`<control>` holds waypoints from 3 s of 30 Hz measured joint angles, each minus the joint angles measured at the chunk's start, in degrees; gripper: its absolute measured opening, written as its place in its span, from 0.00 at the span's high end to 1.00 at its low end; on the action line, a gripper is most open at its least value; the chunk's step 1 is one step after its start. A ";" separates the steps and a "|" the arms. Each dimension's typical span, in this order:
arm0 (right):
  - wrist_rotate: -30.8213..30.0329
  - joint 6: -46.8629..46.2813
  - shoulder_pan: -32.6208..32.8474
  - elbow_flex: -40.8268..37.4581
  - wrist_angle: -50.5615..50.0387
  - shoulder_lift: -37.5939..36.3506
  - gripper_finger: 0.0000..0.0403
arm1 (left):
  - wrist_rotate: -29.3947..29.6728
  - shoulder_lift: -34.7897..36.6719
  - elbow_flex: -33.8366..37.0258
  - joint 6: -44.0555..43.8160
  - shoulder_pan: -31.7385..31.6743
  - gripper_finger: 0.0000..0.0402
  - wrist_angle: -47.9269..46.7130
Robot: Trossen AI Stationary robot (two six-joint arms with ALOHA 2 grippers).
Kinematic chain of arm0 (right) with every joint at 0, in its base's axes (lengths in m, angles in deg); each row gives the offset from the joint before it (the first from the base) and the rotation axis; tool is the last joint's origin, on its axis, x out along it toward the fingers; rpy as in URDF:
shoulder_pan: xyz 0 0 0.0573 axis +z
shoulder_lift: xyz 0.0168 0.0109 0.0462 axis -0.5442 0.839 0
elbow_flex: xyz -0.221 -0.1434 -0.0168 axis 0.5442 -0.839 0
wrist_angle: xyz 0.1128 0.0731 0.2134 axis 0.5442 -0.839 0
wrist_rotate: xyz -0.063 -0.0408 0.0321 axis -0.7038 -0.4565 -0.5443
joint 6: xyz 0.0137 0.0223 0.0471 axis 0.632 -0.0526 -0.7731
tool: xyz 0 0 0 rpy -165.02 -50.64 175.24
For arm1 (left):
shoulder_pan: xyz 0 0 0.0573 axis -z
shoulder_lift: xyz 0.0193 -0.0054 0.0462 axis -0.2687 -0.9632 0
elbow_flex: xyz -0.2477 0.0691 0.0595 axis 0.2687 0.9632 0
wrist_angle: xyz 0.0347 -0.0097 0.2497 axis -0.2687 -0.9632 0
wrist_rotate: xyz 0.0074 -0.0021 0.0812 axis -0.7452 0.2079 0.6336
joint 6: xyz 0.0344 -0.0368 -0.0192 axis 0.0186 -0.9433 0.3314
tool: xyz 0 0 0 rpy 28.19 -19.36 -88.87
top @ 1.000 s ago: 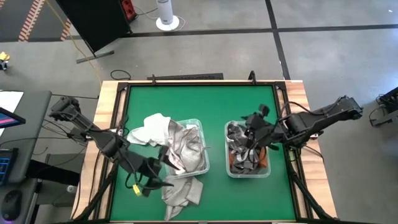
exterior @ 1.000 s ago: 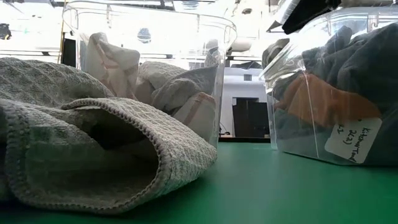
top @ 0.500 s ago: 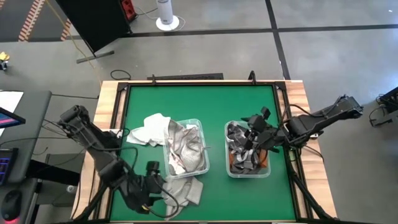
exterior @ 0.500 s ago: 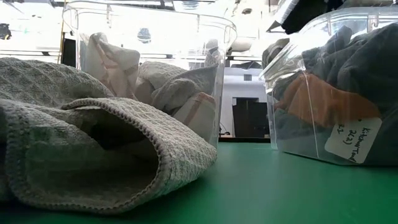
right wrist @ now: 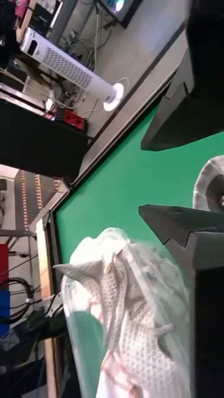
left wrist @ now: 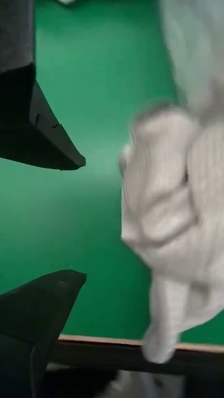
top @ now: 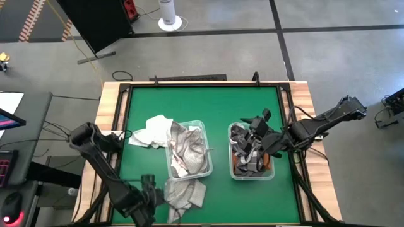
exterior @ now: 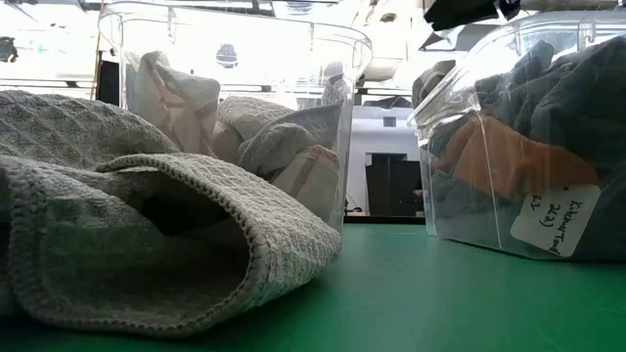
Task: Sort microfiber towel by color & place in baskets
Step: Put the light grey microfiber towel into the left transparent bin
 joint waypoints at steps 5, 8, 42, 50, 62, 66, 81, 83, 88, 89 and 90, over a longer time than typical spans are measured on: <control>0.00 0.36 0.00 0.02 1.16 0.00 0.54 | 0.40 -5.25 0.00 10.03 1.15 0.34 3.58; 0.01 -0.48 0.00 0.02 1.33 0.01 0.54 | 2.11 -6.86 0.00 13.51 0.55 0.35 3.68; 0.26 -5.05 8.12 0.04 7.10 4.28 0.54 | -8.10 -5.84 4.66 35.94 -8.09 0.99 8.97; 0.24 -3.50 7.48 0.04 7.98 4.28 0.54 | -1.70 7.71 4.66 33.63 -8.16 1.00 15.57; 0.24 -2.02 7.50 0.04 8.96 4.28 0.54 | 27.20 29.02 4.57 48.29 -8.39 1.00 31.92; 0.24 -2.02 7.50 0.04 8.98 4.28 0.54 | 36.40 33.27 4.57 58.31 -11.24 1.00 37.97; 0.24 -2.03 7.48 0.04 8.81 4.28 0.54 | 26.52 35.97 4.57 83.47 -24.46 1.00 68.18; 0.24 -2.04 7.48 0.04 8.62 4.28 0.54 | 25.26 35.89 4.57 86.13 -25.40 1.00 71.59; 0.24 -2.04 7.48 0.04 8.48 4.28 0.54 | 20.76 35.97 4.57 92.54 -27.31 1.00 81.84; 0.24 -2.04 7.48 0.04 8.49 4.28 0.54 | 19.99 35.97 4.57 93.56 -27.72 1.00 83.73; 0.24 -2.04 7.48 0.04 8.48 4.28 0.54 | 19.17 35.95 4.57 94.16 -28.09 1.00 85.29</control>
